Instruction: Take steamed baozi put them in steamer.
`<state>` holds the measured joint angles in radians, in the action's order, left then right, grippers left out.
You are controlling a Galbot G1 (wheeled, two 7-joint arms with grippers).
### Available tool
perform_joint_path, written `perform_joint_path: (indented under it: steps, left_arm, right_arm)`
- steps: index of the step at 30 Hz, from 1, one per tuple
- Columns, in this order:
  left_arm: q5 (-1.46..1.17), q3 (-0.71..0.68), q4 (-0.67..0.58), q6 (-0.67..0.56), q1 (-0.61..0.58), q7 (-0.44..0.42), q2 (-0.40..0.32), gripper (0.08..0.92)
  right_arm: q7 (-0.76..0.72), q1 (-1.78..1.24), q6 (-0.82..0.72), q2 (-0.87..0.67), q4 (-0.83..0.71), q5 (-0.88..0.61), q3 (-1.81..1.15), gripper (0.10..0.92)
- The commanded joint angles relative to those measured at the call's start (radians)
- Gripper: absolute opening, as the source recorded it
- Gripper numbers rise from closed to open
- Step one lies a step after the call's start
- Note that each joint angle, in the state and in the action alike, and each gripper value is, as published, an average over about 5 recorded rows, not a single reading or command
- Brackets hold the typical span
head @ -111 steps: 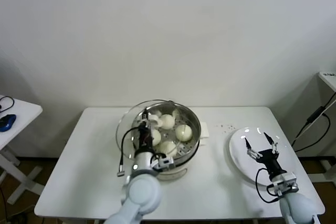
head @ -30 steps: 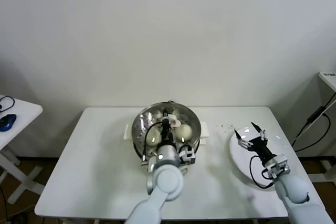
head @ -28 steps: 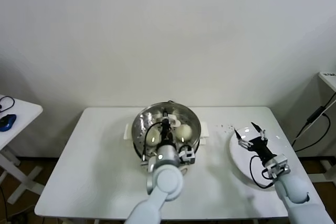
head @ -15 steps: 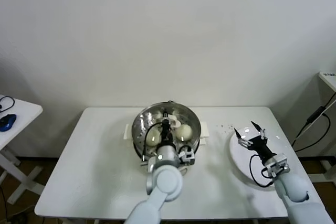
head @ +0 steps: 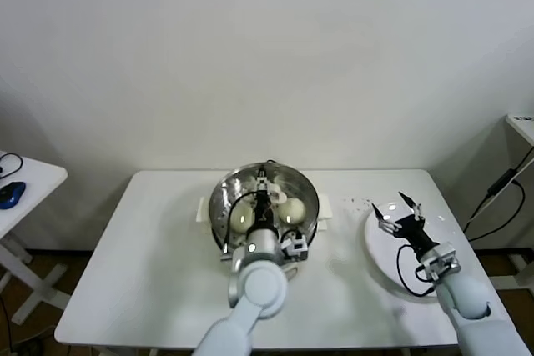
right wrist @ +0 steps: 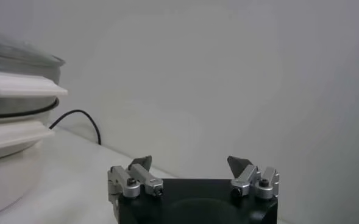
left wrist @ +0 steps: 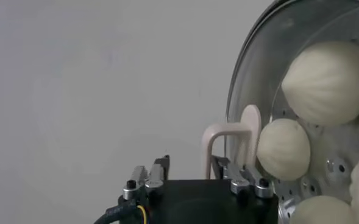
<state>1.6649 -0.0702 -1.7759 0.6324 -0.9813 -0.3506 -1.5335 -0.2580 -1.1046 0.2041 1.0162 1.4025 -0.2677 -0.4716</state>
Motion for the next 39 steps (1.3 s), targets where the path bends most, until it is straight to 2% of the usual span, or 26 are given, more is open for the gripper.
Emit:
perform_joint_path:
  steps: [1, 8, 12, 23, 32, 39]
  left_arm:
    - [-0.009, 0.004, -0.051, -0.013, -0.019, -0.007, 0.018, 0.510]
    - [-0.023, 0.009, -0.094, -0.028, -0.035, -0.008, 0.035, 0.718]
    - [-0.035, 0.010, -0.119, -0.037, -0.052, -0.010, 0.044, 0.804]
    - [-0.076, 0.015, -0.216, -0.056, -0.106, -0.020, 0.078, 0.823]
    - [-0.156, 0.050, -0.315, -0.075, -0.197, -0.024, 0.137, 0.823]
    - [-0.296, 0.149, -0.393, -0.092, -0.291, 0.034, 0.209, 0.823]
  right_arm:
    - [-0.008, 0.003, 0.001, 0.002, -0.005, 0.005, 0.002, 0.823]
    - [-0.008, 0.009, 0.001, 0.005, -0.011, 0.007, 0.004, 0.823]
    - [-0.008, 0.013, 0.001, 0.006, -0.016, 0.011, 0.008, 0.823]
    - [-0.008, 0.019, -0.004, 0.013, -0.019, 0.019, 0.018, 0.823]
    - [-0.013, 0.018, -0.019, 0.012, -0.013, 0.020, 0.018, 0.823]
    - [-0.014, 0.003, -0.020, 0.017, -0.003, -0.006, 0.002, 0.823]
